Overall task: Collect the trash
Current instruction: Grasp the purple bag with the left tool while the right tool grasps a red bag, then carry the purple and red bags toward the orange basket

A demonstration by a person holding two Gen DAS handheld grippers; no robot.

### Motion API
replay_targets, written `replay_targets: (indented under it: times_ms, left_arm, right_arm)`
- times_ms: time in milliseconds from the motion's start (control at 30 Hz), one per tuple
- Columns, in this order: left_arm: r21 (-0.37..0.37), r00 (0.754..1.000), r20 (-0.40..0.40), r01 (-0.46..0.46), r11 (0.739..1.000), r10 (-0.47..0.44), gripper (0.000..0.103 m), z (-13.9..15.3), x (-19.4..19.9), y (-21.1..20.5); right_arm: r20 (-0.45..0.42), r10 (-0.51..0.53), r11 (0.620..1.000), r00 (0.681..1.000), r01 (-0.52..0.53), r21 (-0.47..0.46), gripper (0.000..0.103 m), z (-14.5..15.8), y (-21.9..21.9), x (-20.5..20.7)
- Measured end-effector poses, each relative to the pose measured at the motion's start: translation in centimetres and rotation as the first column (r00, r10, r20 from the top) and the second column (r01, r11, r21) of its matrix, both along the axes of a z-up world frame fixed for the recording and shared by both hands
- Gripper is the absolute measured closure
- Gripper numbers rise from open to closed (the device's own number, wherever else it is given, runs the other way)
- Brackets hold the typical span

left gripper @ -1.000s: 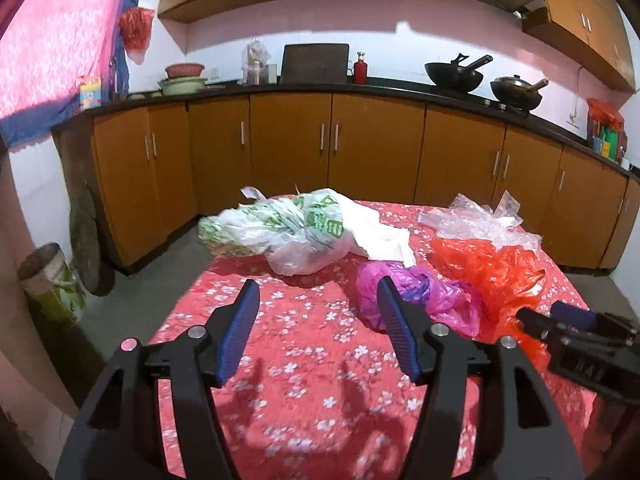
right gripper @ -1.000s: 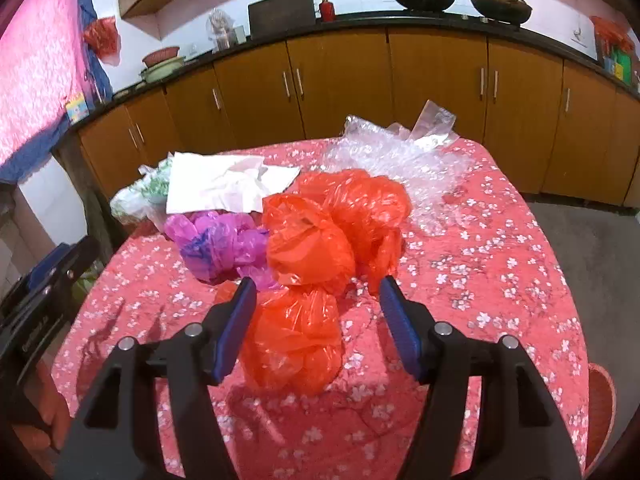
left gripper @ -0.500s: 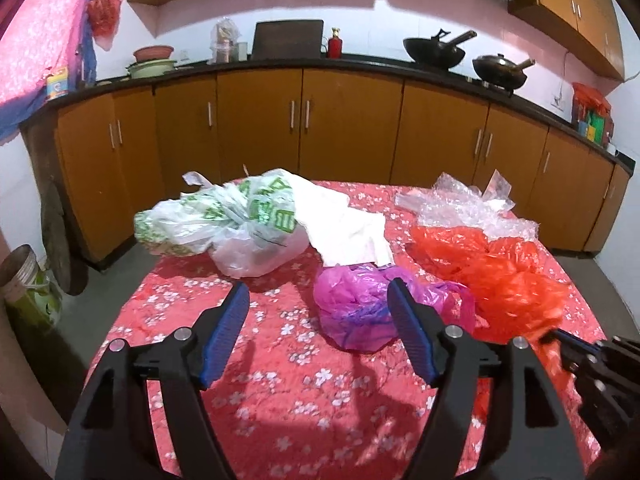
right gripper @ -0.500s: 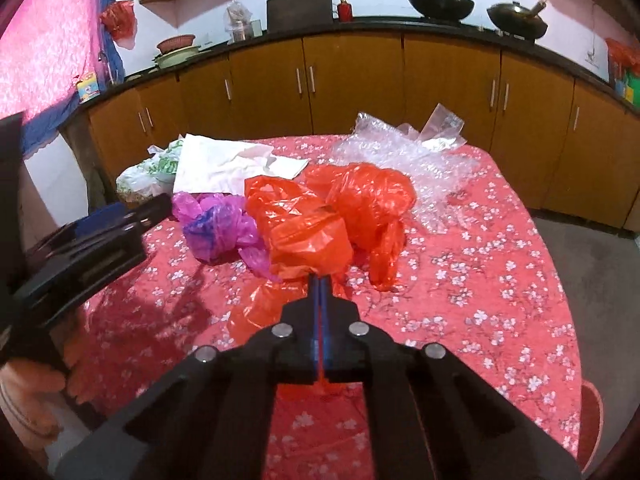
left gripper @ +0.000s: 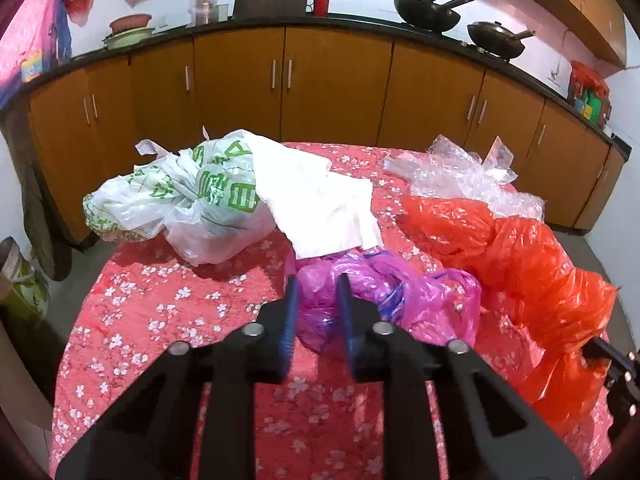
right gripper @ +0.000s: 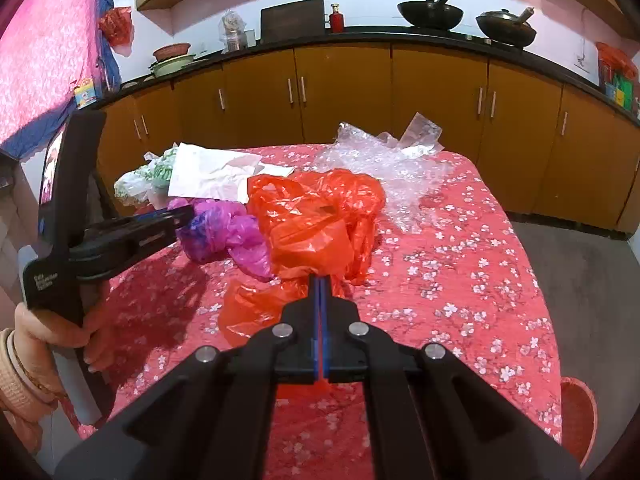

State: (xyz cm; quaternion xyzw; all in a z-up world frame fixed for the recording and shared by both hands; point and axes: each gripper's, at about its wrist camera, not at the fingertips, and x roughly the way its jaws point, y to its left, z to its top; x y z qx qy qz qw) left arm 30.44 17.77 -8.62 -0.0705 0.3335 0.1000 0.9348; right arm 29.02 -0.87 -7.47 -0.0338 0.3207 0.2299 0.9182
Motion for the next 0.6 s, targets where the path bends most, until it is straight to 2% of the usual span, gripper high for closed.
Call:
replay_targets:
  times_ms: [33,267,600]
  left_arm:
    - [0.002,1.000,0.000,0.002,1.000,-0.002,0.090,0.0,-0.1,0.0]
    - [-0.007,0.999,0.022,0.027,1.000,-0.027,0.092,1.0,-3.5,-0.3]
    - [0.026,0.991,0.111,0.069,0.997,-0.072,0.092,5.3,-6.9,-3.4]
  right_arm:
    - [0.003,-0.003,1.000,1.000,0.003,0.003,0.100,0.1,-0.2,-0.1]
    - [0.024,-0.031,0.999,0.999,0.030,0.032,0.101,1.2,-2.3,-1.0]
    - [0.065,-0.112,0.991,0.992,0.107,0.083,0.101,3.3,-6.2,-2.1]
